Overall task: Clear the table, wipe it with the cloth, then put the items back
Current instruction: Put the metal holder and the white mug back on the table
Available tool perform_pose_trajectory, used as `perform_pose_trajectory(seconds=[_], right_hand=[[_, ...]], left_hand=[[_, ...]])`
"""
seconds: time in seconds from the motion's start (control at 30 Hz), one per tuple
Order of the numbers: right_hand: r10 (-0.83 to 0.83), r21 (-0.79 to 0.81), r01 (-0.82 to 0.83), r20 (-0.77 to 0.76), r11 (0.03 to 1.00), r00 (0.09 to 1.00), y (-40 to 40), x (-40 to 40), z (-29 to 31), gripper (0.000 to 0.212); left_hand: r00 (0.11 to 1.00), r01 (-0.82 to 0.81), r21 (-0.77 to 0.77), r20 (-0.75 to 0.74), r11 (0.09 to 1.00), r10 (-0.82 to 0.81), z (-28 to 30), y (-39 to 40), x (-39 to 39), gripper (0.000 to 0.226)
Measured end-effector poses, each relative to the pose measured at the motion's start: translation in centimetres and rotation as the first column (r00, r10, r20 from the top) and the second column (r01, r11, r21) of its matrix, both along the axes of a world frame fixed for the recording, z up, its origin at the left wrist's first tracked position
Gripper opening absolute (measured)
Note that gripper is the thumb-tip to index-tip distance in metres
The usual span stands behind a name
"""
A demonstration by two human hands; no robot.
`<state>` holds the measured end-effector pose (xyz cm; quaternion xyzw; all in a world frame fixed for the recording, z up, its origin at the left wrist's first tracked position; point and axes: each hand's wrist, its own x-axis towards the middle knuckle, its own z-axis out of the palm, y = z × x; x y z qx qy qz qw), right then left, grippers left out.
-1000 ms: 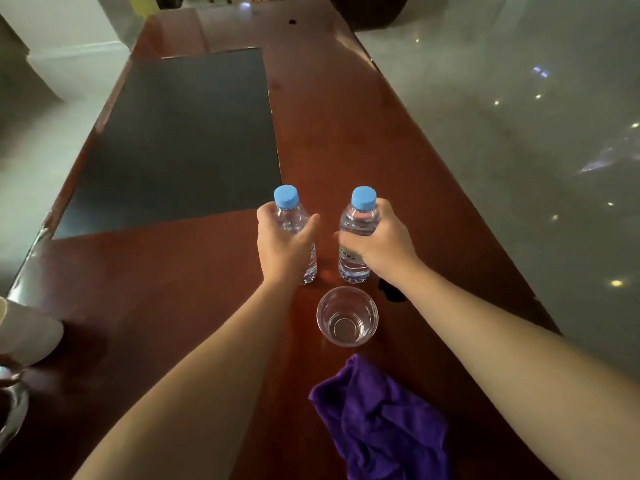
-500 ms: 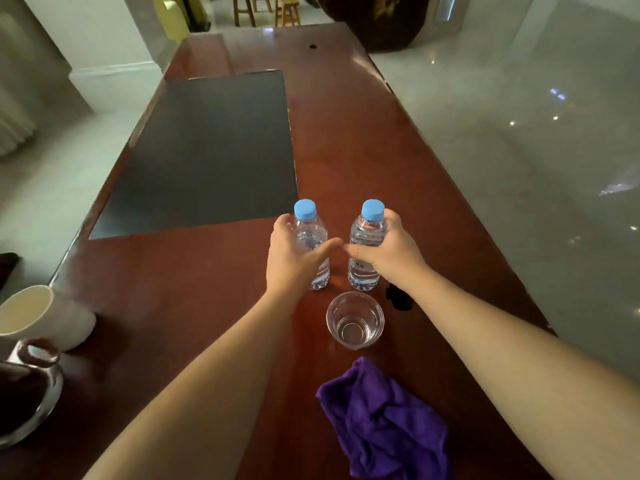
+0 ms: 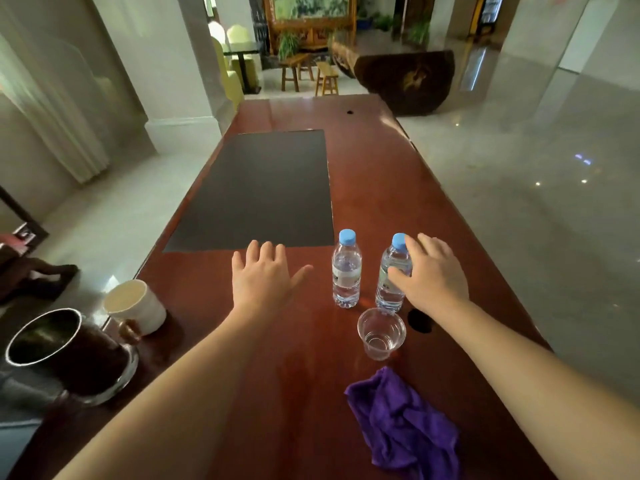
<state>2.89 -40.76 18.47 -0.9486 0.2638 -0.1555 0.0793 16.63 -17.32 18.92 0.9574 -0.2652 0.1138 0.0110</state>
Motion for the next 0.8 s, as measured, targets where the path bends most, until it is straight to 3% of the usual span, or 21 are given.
perform_pose_trajectory(seconds=[0.4,0.57,0.8], right_hand=[[0.163,0.044,-0.163,-0.001,0.986,0.987,15.0,7.4,1.6,0.064],[0.258,0.244,-0.257,0.025,0.935,0.966,22.1,12.0,0.7,0.068],[0.357,0.441,-0.321,0.002,0.838,0.934,30.5,16.5,-1.8,0.075]], left_hand=[[0.989,-0.135,0.005,0.06,0.991,0.135,3.6,16.4,3.1,0.068],[0.962,-0.263,-0.192,0.025,0.946,0.272,3.4,24.3,3.9,0.067],[0.88,-0.46,-0.407,-0.09,0.789,0.467,2.1,32.4,3.0,0.078]])
